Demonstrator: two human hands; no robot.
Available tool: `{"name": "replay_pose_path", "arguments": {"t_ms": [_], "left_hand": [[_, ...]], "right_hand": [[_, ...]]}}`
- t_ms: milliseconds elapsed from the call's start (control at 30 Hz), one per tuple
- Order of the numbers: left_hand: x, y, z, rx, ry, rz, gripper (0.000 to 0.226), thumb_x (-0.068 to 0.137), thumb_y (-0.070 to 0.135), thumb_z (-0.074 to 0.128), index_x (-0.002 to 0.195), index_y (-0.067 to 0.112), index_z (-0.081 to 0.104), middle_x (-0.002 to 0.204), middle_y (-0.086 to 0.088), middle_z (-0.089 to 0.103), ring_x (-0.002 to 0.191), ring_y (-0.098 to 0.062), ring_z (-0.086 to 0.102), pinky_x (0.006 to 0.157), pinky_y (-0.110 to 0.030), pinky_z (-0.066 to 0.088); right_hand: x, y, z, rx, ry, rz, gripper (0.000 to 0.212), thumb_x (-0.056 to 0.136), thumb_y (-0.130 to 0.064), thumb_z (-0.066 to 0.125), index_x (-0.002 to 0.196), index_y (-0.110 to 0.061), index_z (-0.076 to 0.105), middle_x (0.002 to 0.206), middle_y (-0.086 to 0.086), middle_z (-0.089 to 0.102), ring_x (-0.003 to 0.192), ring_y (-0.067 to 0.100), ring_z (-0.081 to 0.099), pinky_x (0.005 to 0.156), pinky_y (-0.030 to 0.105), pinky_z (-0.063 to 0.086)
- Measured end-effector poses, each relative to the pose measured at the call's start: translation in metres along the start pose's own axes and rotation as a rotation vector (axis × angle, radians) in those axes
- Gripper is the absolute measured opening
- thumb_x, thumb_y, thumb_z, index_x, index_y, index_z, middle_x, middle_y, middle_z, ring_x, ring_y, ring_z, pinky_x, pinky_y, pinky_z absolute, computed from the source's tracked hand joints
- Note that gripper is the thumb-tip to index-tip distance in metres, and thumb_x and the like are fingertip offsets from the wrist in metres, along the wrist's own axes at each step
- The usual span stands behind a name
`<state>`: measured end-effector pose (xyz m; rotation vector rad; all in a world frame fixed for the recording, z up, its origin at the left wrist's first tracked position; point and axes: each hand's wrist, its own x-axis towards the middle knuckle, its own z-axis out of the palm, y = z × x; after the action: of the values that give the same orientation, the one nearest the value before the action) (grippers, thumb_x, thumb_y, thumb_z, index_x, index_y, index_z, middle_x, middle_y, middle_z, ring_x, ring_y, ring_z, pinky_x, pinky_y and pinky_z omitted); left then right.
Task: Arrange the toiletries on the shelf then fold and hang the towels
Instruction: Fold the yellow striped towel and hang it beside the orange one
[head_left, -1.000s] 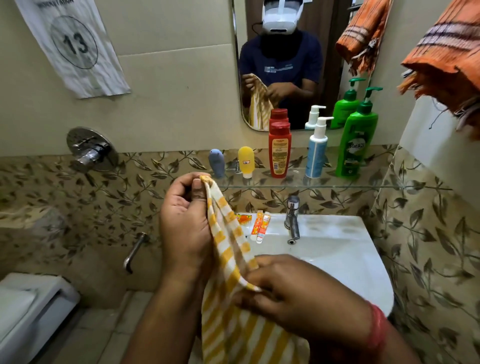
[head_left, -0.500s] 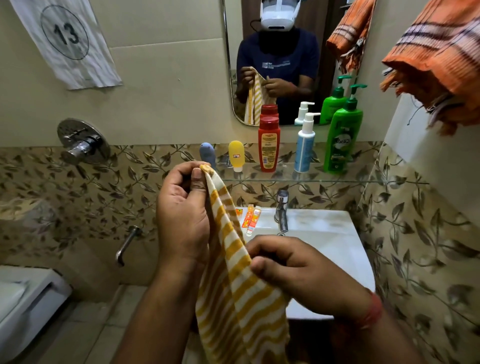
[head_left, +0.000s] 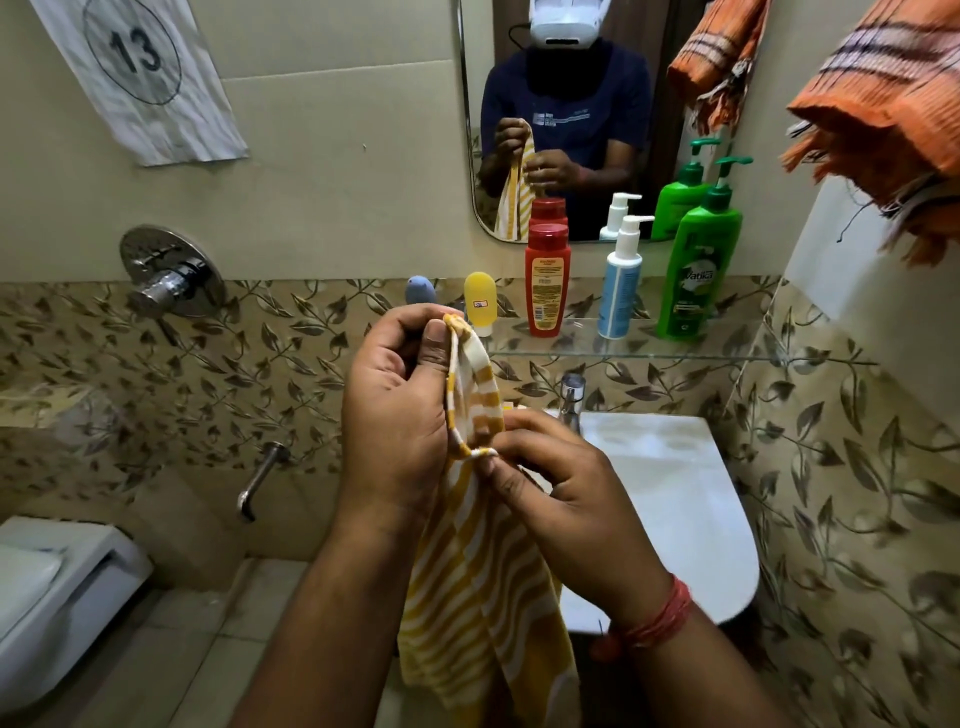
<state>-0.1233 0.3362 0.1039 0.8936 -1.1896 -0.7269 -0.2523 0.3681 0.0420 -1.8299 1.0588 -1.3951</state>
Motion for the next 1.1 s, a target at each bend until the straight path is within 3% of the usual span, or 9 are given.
{"name": "replay_pose_path", "arguments": {"t_ms": [67, 267, 367, 467, 533, 600, 800, 967, 1100], "left_hand": [[0.002, 0.0, -0.001, 0.0, -0.01, 0.013, 0.022, 0.102, 0.015, 0.052, 0.091, 0.027, 0.066, 0.082, 0.017, 0.072, 0.079, 0.0, 0.065, 0.069, -0.018, 0.053], [0.013, -0.002, -0.01, 0.025, 0.028, 0.016, 0.02, 0.101, 0.015, 0.053, 0.093, 0.027, 0.067, 0.085, 0.014, 0.073, 0.082, -0.001, 0.068, 0.073, -0.015, 0.053], [0.02, -0.005, -0.012, 0.006, 0.103, 0.002, 0.021, 0.102, 0.015, 0.054, 0.092, 0.028, 0.067, 0.084, 0.012, 0.073, 0.081, -0.003, 0.068, 0.071, -0.017, 0.053], [0.024, -0.003, -0.011, 0.016, 0.121, 0.012, 0.021, 0.102, 0.016, 0.054, 0.092, 0.029, 0.067, 0.085, 0.013, 0.074, 0.082, -0.003, 0.069, 0.071, -0.017, 0.054], [0.026, -0.001, -0.012, 0.009, 0.12, 0.03, 0.022, 0.101, 0.014, 0.054, 0.093, 0.03, 0.067, 0.087, 0.014, 0.074, 0.084, -0.002, 0.069, 0.073, -0.018, 0.055], [0.03, 0.001, -0.013, -0.007, 0.125, 0.048, 0.025, 0.101, 0.012, 0.054, 0.094, 0.031, 0.068, 0.088, 0.014, 0.073, 0.083, -0.003, 0.068, 0.072, -0.019, 0.055], [0.04, -0.005, -0.02, -0.02, 0.129, 0.057, 0.036, 0.101, 0.004, 0.053, 0.087, 0.033, 0.069, 0.088, 0.012, 0.071, 0.081, -0.004, 0.065, 0.07, -0.017, 0.052], [0.047, -0.013, -0.026, 0.053, 0.124, 0.075, 0.047, 0.094, -0.01, 0.046, 0.076, 0.028, 0.066, 0.08, 0.014, 0.069, 0.081, -0.006, 0.065, 0.077, -0.022, 0.054], [0.051, -0.018, -0.027, 0.087, 0.17, 0.09, 0.05, 0.089, -0.013, 0.044, 0.068, 0.029, 0.063, 0.073, 0.015, 0.066, 0.076, -0.003, 0.062, 0.076, -0.02, 0.052]], "right_hand": [[0.003, 0.004, 0.002, -0.011, 0.032, -0.028, 0.012, 0.094, -0.016, 0.063, 0.094, -0.01, 0.073, 0.1, -0.003, 0.065, 0.099, 0.016, 0.064, 0.081, 0.036, 0.054], [0.004, -0.001, 0.001, 0.217, 0.191, -0.058, 0.012, 0.093, -0.014, 0.061, 0.092, -0.013, 0.072, 0.092, -0.003, 0.067, 0.094, 0.019, 0.065, 0.082, 0.028, 0.053], [0.009, 0.01, 0.001, 0.15, -0.062, 0.08, 0.013, 0.093, -0.026, 0.06, 0.087, -0.017, 0.069, 0.085, -0.004, 0.063, 0.085, 0.014, 0.063, 0.076, 0.034, 0.05], [0.011, 0.026, 0.002, 0.279, -0.376, 0.27, 0.027, 0.095, -0.028, 0.058, 0.104, -0.005, 0.069, 0.101, 0.021, 0.067, 0.096, 0.028, 0.066, 0.086, 0.049, 0.051], [0.01, 0.034, 0.002, 0.297, -0.449, 0.306, 0.032, 0.097, -0.025, 0.056, 0.115, -0.001, 0.067, 0.114, 0.023, 0.067, 0.11, 0.035, 0.065, 0.097, 0.051, 0.049], [0.009, 0.041, 0.001, 0.283, -0.47, 0.328, 0.032, 0.098, -0.025, 0.055, 0.115, 0.0, 0.068, 0.116, 0.021, 0.068, 0.112, 0.033, 0.065, 0.099, 0.051, 0.048], [0.017, 0.064, -0.012, 0.057, -0.506, 0.301, 0.035, 0.094, -0.043, 0.056, 0.102, -0.015, 0.074, 0.104, 0.002, 0.071, 0.103, 0.023, 0.066, 0.094, 0.053, 0.049], [0.024, 0.074, -0.028, -0.121, -0.61, 0.311, 0.025, 0.098, -0.039, 0.055, 0.101, -0.024, 0.075, 0.104, -0.007, 0.071, 0.1, 0.011, 0.067, 0.093, 0.042, 0.052], [0.032, 0.073, -0.038, -0.509, -0.624, 0.096, 0.031, 0.1, -0.045, 0.047, 0.095, -0.024, 0.07, 0.094, -0.012, 0.063, 0.092, 0.005, 0.059, 0.084, 0.033, 0.05]]}}
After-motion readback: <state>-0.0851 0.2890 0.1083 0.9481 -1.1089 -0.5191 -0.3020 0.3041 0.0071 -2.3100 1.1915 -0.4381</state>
